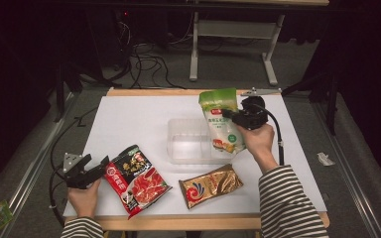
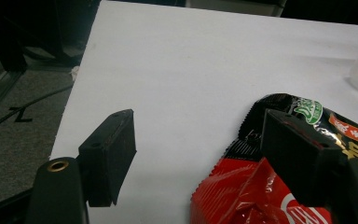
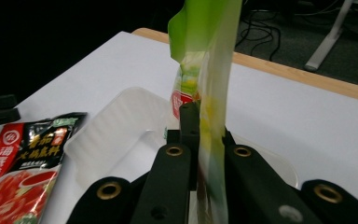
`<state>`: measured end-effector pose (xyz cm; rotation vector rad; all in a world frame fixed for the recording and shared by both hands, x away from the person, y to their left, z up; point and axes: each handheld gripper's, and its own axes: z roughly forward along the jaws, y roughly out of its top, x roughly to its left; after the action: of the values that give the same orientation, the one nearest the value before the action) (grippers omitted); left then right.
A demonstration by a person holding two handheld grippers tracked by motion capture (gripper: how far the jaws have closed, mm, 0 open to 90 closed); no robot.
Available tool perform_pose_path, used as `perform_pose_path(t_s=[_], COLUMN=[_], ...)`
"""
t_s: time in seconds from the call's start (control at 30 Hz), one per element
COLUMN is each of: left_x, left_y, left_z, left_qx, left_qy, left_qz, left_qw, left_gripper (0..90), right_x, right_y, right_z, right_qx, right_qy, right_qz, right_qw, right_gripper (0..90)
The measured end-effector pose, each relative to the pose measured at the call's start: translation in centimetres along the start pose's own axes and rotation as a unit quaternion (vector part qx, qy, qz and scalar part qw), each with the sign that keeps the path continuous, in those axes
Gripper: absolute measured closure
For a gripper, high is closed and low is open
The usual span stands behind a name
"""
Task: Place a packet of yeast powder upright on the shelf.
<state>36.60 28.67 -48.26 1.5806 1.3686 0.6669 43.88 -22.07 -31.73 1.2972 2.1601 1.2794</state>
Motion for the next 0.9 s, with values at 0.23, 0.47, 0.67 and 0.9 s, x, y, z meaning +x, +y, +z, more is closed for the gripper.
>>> perform_pose_path(t_s=[0.23, 0.47, 0.67, 0.9], left_x=[0.0, 0.1, 0.1, 0.1], left_y=[0.0, 0.0, -0.1, -0.1], left_z=[0.0, -0.1, -0.1, -0.1], left_qx=[-0.003, -0.004, -0.006, -0.008], left_qy=[-0.003, -0.003, -0.001, 0.0], left_qz=[-0.001, -0.003, -0.005, -0.004], left_qw=[1.0, 1.0, 1.0, 1.0], left_gripper=[26.7, 26.6, 26.6, 26.3], right_x=[-0.3, -0.7, -0.6, -0.4], right_y=[0.5, 0.5, 0.2, -0.7], right_z=[1.4, 2.8, 3.6, 3.4], right_qx=[-0.006, -0.017, -0.02, -0.005], right_qy=[-0.025, -0.04, -0.048, -0.05], right_qz=[0.014, 0.02, 0.017, -0.004], right_qw=[0.9996, 0.9988, 0.9985, 0.9987], right_gripper=[90.0, 90.0, 90.0, 88.4])
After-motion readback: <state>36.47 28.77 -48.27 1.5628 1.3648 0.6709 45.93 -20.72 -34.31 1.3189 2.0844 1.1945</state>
